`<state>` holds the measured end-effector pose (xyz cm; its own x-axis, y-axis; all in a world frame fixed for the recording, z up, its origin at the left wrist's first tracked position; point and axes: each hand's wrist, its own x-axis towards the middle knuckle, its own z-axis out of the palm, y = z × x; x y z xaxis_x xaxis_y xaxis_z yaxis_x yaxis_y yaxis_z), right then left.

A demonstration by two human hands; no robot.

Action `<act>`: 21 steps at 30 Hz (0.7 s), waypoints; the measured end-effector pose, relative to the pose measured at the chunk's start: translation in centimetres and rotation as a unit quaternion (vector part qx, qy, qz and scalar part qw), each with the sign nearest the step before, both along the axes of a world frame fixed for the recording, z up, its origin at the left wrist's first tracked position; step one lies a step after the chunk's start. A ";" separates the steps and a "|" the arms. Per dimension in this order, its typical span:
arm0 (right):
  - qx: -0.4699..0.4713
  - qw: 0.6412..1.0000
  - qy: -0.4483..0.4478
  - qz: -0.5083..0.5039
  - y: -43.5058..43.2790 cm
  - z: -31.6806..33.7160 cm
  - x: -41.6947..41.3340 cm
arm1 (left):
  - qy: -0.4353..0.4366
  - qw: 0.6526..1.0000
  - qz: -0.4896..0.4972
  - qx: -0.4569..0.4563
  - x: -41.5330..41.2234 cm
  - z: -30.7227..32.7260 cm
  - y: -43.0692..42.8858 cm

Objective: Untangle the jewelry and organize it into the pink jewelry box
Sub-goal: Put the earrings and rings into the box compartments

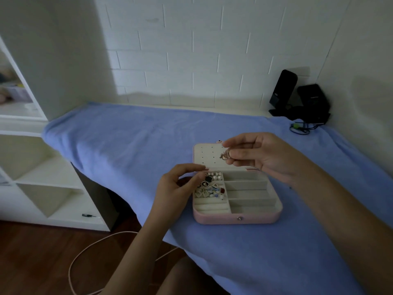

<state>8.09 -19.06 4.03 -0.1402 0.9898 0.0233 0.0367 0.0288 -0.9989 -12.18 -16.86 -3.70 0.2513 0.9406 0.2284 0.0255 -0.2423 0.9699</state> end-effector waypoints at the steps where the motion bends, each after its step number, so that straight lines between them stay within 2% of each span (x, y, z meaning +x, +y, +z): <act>1: 0.003 1.000 0.001 0.001 0.0 -0.2 -0.4 | -0.021 0.999 -0.020 -0.013 -0.2 0.0 0.0; 6: 0.027 0.999 -0.014 -0.013 -0.3 -1.4 -2.3 | -0.042 0.997 -0.063 -0.014 -0.6 -0.6 0.5; 11: 0.030 0.998 -0.058 -0.026 -0.4 -2.7 -3.4 | 0.024 0.997 -0.060 0.051 -0.2 -1.3 0.8; 18: 0.041 0.996 -0.079 -0.021 -1.0 -2.3 -3.0 | -0.039 0.996 -0.052 0.061 -0.5 -1.6 0.9; 21: 0.019 0.998 -0.053 0.005 -1.1 -2.3 -2.7 | -0.056 0.995 -0.064 0.054 -0.5 -1.3 0.6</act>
<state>5.39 -20.13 1.76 -0.1536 0.9871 0.0449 0.1412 0.0669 -0.9877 -12.66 -16.25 -4.99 0.3345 0.8711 0.3596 -0.1186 -0.3397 0.9330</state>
